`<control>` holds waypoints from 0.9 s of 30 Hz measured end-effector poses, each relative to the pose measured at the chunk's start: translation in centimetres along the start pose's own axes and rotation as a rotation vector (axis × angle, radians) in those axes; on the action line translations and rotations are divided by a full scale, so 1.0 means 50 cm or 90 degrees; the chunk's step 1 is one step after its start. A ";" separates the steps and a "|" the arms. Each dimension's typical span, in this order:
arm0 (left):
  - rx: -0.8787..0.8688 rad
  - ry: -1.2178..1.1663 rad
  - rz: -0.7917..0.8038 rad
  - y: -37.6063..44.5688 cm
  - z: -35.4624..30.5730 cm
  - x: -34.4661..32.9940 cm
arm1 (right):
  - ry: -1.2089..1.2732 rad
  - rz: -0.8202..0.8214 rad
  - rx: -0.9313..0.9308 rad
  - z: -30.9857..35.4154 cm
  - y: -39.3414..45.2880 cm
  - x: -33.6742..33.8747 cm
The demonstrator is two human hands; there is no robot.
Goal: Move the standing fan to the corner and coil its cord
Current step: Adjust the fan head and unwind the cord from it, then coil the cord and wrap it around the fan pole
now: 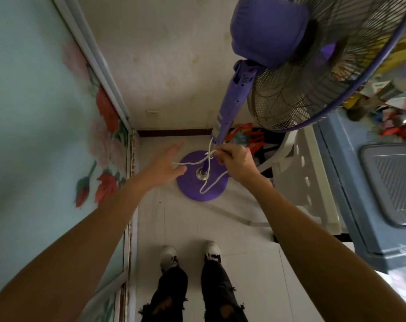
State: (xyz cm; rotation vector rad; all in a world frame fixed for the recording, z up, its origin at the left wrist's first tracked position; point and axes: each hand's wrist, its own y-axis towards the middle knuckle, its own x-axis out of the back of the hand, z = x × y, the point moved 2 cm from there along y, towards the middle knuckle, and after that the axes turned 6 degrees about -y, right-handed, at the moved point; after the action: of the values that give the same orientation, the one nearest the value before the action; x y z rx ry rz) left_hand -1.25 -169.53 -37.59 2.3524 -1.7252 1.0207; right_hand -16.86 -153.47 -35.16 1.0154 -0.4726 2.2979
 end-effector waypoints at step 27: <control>-0.071 -0.233 0.047 0.439 0.459 -0.420 | 0.121 -0.210 0.144 -0.491 0.290 -0.459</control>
State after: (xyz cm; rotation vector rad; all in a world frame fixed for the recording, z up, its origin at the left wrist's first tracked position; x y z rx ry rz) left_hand -12.73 -169.64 -73.91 2.5412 -1.9360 0.5053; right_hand -27.12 -160.09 -69.69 0.8901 0.0341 2.1505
